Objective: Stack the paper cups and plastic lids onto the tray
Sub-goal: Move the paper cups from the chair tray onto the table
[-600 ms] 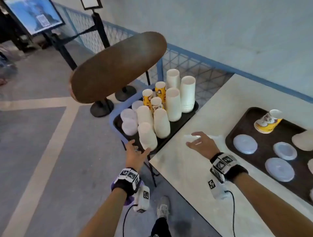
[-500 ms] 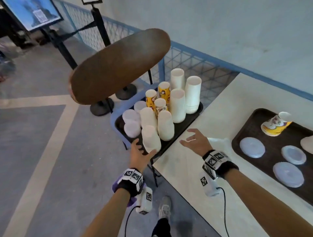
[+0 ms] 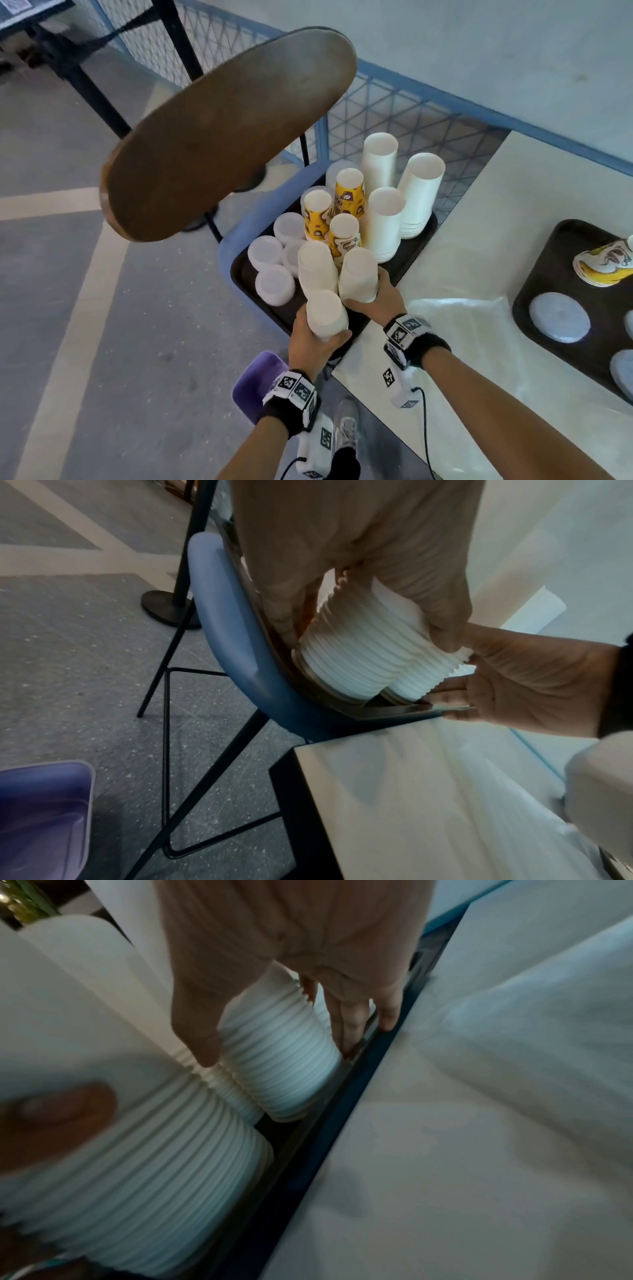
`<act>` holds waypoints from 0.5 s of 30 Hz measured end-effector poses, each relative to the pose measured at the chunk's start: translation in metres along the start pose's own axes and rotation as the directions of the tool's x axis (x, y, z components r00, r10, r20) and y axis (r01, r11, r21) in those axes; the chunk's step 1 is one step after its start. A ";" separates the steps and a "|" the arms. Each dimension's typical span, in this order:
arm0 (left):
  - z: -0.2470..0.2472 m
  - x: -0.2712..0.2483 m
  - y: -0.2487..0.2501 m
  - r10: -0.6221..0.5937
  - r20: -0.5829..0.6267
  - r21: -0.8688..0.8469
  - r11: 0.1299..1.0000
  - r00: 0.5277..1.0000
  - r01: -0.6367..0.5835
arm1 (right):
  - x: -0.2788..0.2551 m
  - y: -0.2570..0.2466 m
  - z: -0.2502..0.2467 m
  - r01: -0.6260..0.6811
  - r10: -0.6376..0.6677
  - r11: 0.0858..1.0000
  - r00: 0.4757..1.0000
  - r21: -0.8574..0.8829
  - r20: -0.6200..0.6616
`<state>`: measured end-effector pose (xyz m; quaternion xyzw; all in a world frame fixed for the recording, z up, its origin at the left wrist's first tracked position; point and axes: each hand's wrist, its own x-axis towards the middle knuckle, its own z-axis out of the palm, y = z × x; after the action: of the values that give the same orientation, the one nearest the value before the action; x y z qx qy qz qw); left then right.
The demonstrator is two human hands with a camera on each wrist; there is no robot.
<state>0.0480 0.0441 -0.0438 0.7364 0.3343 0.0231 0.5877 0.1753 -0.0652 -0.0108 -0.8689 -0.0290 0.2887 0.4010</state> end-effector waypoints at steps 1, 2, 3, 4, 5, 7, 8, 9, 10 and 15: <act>0.001 0.001 0.002 0.014 0.005 -0.005 1.000 1.000 -0.014 | 0.002 0.000 0.002 -0.005 0.005 1.000 1.000 -0.021 -0.009; 0.001 0.001 0.003 0.021 0.010 -0.019 1.000 1.000 -0.021 | 0.004 0.001 0.005 -0.002 0.001 0.999 1.000 -0.042 -0.019; 0.002 0.001 0.003 0.018 0.010 -0.037 0.999 1.000 -0.017 | 0.006 0.001 0.006 0.001 -0.002 0.998 1.000 -0.062 -0.029; 0.002 0.000 0.004 0.010 0.009 -0.048 0.999 1.000 -0.009 | 0.006 0.001 0.007 0.002 -0.005 0.997 0.999 -0.076 -0.039; 0.002 0.000 0.005 -0.001 0.005 -0.047 0.999 1.000 0.001 | 0.006 0.001 0.007 0.003 -0.008 0.996 0.999 -0.086 -0.051; 0.001 0.000 0.004 -0.004 -0.001 -0.034 0.999 1.000 0.004 | 0.005 0.001 0.007 0.007 -0.014 0.995 0.997 -0.100 -0.070; 0.000 0.000 0.003 0.000 -0.003 -0.030 1.000 1.000 0.000 | 0.004 0.000 0.007 0.009 -0.017 0.994 0.997 -0.105 -0.076; -0.001 0.000 0.003 0.006 -0.004 -0.024 1.000 1.000 -0.007 | 0.003 0.000 0.008 0.010 -0.019 0.995 0.997 -0.102 -0.081; -0.002 0.001 0.004 0.008 -0.004 -0.024 1.000 1.000 -0.008 | 0.001 0.000 0.008 0.011 -0.019 0.996 0.996 -0.083 -0.088; -0.005 -0.002 0.012 -0.002 -0.004 -0.026 1.000 1.000 0.002 | -0.006 0.002 0.007 0.054 -0.045 0.995 0.993 0.084 -0.110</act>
<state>0.0496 0.0464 -0.0307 0.7282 0.3357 0.0284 0.5968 0.1662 -0.0635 -0.0122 -0.8641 -0.0163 0.2324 0.4461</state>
